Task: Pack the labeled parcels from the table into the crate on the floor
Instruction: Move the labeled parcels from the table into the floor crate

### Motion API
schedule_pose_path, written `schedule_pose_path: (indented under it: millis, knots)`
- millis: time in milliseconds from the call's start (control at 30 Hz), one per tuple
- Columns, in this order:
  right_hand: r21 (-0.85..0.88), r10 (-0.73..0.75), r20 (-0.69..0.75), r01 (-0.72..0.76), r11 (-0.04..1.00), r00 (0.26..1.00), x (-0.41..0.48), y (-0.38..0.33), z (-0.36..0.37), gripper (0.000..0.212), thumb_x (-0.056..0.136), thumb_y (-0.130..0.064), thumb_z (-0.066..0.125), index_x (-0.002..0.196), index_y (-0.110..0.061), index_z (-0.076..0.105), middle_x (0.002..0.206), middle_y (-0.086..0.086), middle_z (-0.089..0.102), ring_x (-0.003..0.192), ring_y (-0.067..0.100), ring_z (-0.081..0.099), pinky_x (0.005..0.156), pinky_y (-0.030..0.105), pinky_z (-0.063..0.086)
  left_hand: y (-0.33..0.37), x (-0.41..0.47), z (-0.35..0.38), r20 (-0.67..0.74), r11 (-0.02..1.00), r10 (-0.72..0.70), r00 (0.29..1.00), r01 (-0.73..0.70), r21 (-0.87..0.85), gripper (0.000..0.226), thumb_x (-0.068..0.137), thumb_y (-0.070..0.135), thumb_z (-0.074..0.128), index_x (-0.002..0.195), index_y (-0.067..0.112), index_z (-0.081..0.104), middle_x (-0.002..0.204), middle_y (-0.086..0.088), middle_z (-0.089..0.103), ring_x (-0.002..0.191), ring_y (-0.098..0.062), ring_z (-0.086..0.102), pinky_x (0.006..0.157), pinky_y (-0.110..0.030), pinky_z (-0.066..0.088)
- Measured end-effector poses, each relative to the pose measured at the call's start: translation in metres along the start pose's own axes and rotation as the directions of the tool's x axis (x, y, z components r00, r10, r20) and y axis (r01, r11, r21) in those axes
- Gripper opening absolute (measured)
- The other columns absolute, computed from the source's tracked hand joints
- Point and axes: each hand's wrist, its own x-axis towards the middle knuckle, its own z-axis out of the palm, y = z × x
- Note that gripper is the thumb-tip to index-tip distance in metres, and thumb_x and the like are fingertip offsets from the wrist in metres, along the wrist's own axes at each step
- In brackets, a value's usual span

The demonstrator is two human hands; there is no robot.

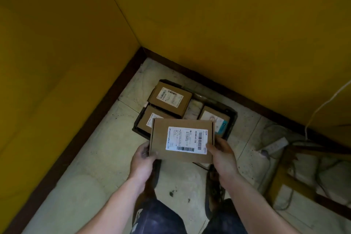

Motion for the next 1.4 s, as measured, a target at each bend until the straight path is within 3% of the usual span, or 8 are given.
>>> schedule_pose_path:
  millis: [233,433,633,800,1067,1167,1300,1400]
  knots:
    - [-0.017,0.083,-0.199,-0.088,0.996,0.976,0.056,0.042,0.103,0.023,0.094,-0.016,0.06,0.112,-0.029,0.066,0.109,-0.005,0.068,0.103,0.018,0.063,0.095,0.04,0.051,-0.01,0.128,-0.04,0.126,0.989,-0.038,0.991,0.019,0.147,0.039,0.088,0.014,0.07,0.12,0.032,0.056,0.104,0.013,0.063,0.086,0.007,0.052,0.065,-0.013,0.036]
    - [-0.017,0.117,-0.312,-0.129,0.992,0.943,0.112,0.077,0.167,0.018,0.093,-0.015,0.061,0.105,-0.029,0.061,0.107,-0.002,0.065,0.099,0.018,0.058,0.092,0.036,0.048,-0.023,0.227,-0.053,0.174,0.969,-0.029,0.984,-0.015,0.248,0.027,0.087,0.016,0.07,0.094,0.039,0.059,0.082,0.031,0.062,0.081,0.008,0.055,0.064,-0.012,0.038]
    - [-0.052,0.146,-0.297,-0.169,0.984,0.944,0.158,0.093,0.198,0.029,0.096,-0.015,0.055,0.124,-0.025,0.06,0.11,-0.004,0.06,0.101,0.016,0.055,0.064,0.015,0.04,-0.032,0.294,-0.049,0.245,0.932,0.043,0.969,-0.127,0.341,0.032,0.089,0.01,0.066,0.117,0.024,0.063,0.095,0.011,0.063,0.09,-0.01,0.06,0.066,-0.012,0.042]
    - [-0.052,0.191,-0.268,-0.212,0.976,0.944,0.174,0.101,0.21,0.03,0.096,-0.015,0.054,0.123,-0.026,0.06,0.126,0.0,0.062,0.116,0.022,0.055,0.1,0.04,0.047,-0.036,0.325,-0.041,0.247,0.897,0.062,0.967,-0.162,0.411,0.027,0.09,0.013,0.063,0.113,0.028,0.063,0.099,0.009,0.062,0.096,-0.015,0.058,0.071,-0.021,0.044]
    - [0.0,0.21,-0.287,-0.219,0.976,0.935,0.165,0.102,0.209,0.011,0.096,-0.023,0.058,0.09,-0.032,0.058,0.113,0.002,0.064,0.109,0.023,0.057,0.092,0.034,0.049,-0.03,0.326,-0.042,0.271,0.902,0.023,0.962,-0.137,0.409,0.041,0.09,0.014,0.062,0.131,0.018,0.058,0.112,0.006,0.061,0.104,-0.015,0.058,0.09,-0.03,0.047]
    - [0.022,0.2,-0.289,-0.202,0.979,0.936,0.148,0.097,0.198,0.017,0.094,-0.024,0.059,0.111,-0.025,0.062,0.116,0.003,0.062,0.109,0.021,0.056,0.095,0.035,0.046,-0.022,0.31,-0.045,0.244,0.925,0.079,0.967,-0.162,0.343,0.039,0.091,0.015,0.061,0.13,0.017,0.06,0.119,0.006,0.062,0.107,-0.012,0.057,0.085,-0.02,0.047]
    - [0.065,0.173,-0.315,-0.161,0.985,0.933,0.106,0.084,0.172,0.015,0.095,-0.018,0.053,0.091,-0.032,0.059,0.115,0.005,0.063,0.101,0.018,0.056,0.1,0.04,0.045,-0.006,0.267,-0.045,0.241,0.944,0.16,0.957,-0.219,0.245,0.027,0.096,0.016,0.055,0.121,0.023,0.063,0.117,0.006,0.062,0.105,-0.012,0.057,0.074,-0.013,0.04]
    - [0.105,0.161,-0.352,-0.132,0.986,0.922,0.064,0.073,0.142,0.025,0.095,-0.022,0.054,0.118,-0.024,0.064,0.127,-0.004,0.059,0.116,0.02,0.054,0.105,0.037,0.042,0.011,0.214,-0.035,0.333,0.951,0.145,0.932,-0.224,0.213,0.027,0.098,0.024,0.056,0.124,0.029,0.061,0.106,0.015,0.062,0.093,-0.003,0.057,0.071,-0.013,0.04]
